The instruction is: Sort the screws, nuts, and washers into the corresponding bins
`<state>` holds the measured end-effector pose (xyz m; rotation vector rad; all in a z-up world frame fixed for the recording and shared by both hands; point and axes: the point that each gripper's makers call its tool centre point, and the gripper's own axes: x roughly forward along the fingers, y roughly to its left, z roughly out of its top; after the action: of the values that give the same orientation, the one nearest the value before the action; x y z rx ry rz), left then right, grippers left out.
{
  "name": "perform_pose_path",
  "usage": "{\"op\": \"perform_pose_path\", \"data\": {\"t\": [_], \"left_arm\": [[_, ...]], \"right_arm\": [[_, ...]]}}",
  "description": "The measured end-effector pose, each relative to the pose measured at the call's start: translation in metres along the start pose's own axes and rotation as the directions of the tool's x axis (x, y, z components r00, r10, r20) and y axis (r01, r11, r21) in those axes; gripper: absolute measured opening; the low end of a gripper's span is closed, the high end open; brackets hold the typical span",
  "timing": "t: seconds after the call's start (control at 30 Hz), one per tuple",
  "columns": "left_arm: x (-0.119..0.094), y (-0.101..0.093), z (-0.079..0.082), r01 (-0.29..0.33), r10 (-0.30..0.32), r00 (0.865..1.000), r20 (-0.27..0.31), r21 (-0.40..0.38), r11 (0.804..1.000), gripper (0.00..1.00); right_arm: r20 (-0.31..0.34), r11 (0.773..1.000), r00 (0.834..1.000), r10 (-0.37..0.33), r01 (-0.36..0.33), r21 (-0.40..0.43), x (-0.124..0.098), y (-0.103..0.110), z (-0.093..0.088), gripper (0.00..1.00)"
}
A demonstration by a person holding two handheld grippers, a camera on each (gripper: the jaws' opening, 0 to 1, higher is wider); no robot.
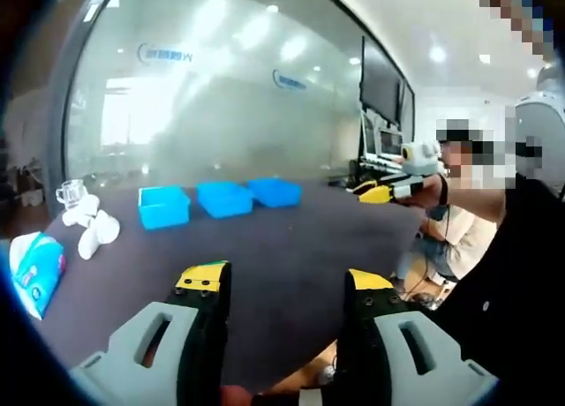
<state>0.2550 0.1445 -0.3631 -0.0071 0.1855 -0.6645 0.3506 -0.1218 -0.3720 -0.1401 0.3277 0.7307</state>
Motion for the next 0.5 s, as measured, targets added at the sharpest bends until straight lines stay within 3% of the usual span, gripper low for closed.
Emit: {"op": "perform_pose_path", "data": {"t": [0.17,0.33,0.5], "left_arm": [[-0.001,0.003,-0.002,-0.011,0.011,1.000,-0.008,0.002,1.000,0.48],[-0.001,0.002,-0.002,-0.009,0.009,1.000,-0.005,0.000,1.000,0.48],[-0.001,0.002,-0.003,-0.010,0.010,1.000,0.000,-0.006,1.000,0.48]], "right_arm": [[-0.054,0.999,0.998,0.033,-0.032,0.010,0.016,-0.011,0.008,0.31],[-0.153,0.995,0.986,0.070,-0.079,-0.054,0.037,-0.020,0.010,0.31],[-0.214,0.987,0.973,0.090,-0.116,-0.114,0.055,-0.023,0.015,0.30]]}}
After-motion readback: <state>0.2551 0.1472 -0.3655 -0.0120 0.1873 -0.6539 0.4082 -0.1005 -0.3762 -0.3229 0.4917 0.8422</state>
